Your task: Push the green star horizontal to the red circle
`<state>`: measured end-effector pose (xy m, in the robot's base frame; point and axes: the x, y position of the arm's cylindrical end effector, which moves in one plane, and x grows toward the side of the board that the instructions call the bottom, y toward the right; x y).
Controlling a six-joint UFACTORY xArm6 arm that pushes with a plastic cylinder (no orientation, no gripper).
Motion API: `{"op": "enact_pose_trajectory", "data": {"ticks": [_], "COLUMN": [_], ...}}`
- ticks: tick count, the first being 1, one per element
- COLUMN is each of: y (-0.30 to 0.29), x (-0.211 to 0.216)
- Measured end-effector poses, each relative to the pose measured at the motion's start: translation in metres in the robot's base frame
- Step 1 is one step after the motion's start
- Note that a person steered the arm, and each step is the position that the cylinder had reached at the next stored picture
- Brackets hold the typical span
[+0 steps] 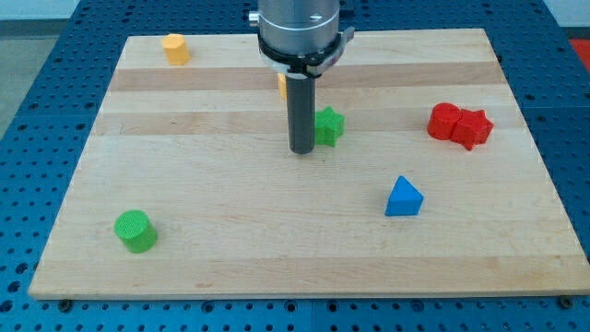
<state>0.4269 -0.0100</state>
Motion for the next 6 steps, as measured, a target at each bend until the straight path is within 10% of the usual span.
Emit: {"op": "enact_pose_trajectory", "data": {"ticks": [6], "y": [0.057], "x": [-0.009]}}
